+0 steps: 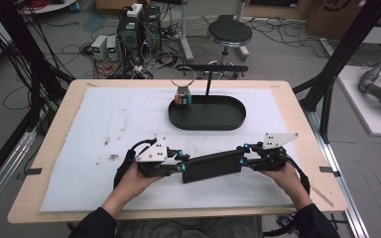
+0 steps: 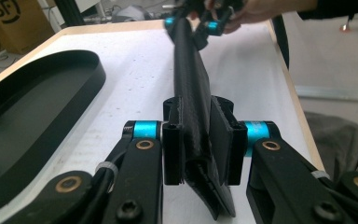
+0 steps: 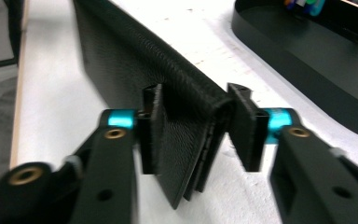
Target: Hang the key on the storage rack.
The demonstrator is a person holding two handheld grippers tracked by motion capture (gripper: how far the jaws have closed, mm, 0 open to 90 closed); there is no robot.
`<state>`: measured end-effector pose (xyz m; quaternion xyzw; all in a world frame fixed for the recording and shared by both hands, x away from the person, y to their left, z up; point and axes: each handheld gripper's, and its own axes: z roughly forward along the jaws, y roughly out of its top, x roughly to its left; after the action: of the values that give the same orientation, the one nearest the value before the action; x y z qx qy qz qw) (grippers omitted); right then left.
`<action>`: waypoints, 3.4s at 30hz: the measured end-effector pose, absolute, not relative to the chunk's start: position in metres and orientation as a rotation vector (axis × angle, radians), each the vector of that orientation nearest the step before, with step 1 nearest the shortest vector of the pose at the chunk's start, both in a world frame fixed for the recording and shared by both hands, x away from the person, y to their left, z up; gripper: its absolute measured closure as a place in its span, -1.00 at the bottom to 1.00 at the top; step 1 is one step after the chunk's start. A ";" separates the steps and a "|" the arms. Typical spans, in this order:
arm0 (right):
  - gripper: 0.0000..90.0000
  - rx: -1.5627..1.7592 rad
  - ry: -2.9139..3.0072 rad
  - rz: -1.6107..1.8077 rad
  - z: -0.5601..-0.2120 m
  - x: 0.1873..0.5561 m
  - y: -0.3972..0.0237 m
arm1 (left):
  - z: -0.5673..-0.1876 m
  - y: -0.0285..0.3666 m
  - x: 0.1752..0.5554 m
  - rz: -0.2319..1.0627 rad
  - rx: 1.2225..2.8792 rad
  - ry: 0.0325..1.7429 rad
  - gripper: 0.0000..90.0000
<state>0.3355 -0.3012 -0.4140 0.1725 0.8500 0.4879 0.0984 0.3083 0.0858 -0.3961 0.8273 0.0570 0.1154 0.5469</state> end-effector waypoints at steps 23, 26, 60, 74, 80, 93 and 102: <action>0.61 0.445 2.534 1.435 -0.412 0.328 -0.300 | -0.433 0.078 0.320 0.063 2.054 0.373 0.25; 0.60 0.444 2.537 1.442 -0.412 0.329 -0.300 | -0.432 0.077 0.318 0.067 2.041 0.342 0.55; -0.08 0.903 2.033 1.561 -0.396 0.330 -0.352 | -0.394 0.090 0.327 0.227 1.928 0.338 0.66; -0.07 0.975 1.975 1.527 -0.398 0.331 -0.358 | -0.372 0.093 0.338 0.334 1.868 0.367 0.66; -0.08 0.985 1.964 1.517 -0.398 0.332 -0.360 | -0.366 0.090 0.343 0.366 1.856 0.369 0.66; -0.09 0.996 1.960 1.508 -0.398 0.333 -0.361 | -0.357 0.081 0.365 0.438 1.830 0.406 0.65; -0.09 0.997 1.957 1.507 -0.398 0.333 -0.361 | -0.357 0.079 0.377 0.456 1.806 0.412 0.65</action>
<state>0.3331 -0.3610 -0.3982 0.3636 0.7138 0.5496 0.2369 0.3768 0.0795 -0.3570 0.7721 0.1760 0.1949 0.5787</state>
